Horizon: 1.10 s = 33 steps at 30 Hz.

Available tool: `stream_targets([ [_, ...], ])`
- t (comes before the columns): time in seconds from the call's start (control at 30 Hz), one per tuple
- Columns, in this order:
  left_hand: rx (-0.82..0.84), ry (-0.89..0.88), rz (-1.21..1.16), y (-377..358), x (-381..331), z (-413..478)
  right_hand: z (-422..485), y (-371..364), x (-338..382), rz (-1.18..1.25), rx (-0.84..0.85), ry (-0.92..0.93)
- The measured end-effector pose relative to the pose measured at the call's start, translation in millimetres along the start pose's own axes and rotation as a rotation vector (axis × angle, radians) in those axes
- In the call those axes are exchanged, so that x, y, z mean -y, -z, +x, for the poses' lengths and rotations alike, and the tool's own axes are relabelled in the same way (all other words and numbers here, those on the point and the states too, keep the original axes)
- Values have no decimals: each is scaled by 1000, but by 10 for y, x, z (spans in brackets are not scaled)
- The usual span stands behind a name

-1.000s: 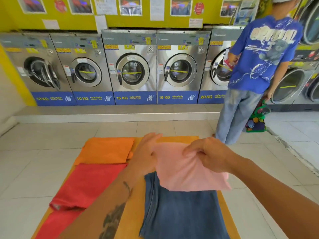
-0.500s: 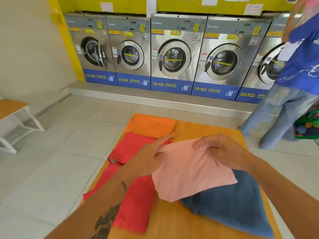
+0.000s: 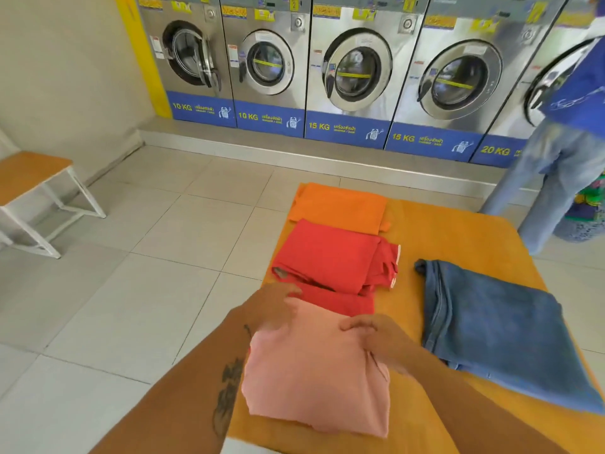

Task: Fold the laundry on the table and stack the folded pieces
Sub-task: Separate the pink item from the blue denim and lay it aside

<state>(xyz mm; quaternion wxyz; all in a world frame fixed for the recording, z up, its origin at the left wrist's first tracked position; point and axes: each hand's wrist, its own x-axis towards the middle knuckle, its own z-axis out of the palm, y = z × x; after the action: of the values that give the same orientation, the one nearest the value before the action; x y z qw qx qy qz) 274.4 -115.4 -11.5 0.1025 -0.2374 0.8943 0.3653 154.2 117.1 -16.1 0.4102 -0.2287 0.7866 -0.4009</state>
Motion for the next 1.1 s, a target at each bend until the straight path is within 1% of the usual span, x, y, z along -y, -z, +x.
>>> stream_targets([
  [0.07, -48, -34, 95, -190, 53, 34, 31, -116, -123, -54, -67, 25],
  [0.2, -111, -55, 141, -212, 150, 88, 51, -80, -155, -175, -127, 18],
  [0.3, -176, -88, 332, -174, 179, 113, 55, -41, -166, -228, -193, 32],
  [0.37, -226, -124, 392, -159, 185, 95, 38, 3, -157, -246, -205, 31],
  [0.43, -284, -174, 366, -151, 180, 53, 1, 90, -151, -255, -199, 23],
  [0.57, -430, -301, 204, -78, 7, 17, -155, 370, -168, -246, -240, 10],
  [0.63, -461, -361, 84, -61, -172, 37, -245, 548, -187, -217, -279, -10],
  [0.73, -451, -439, -50, -133, -516, 124, -389, 865, -234, -161, -353, -52],
  [0.83, -408, -479, -82, -306, -879, 253, -544, 1208, -364, -193, -396, -86],
  [0.93, -336, -476, -83, -572, -1173, 389, -681, 1547, -588, -168, -448, -114],
  [1.1, -188, -407, -77, -1131, -1615, 627, -785, 2083, -1077, -195, -540, -169],
])
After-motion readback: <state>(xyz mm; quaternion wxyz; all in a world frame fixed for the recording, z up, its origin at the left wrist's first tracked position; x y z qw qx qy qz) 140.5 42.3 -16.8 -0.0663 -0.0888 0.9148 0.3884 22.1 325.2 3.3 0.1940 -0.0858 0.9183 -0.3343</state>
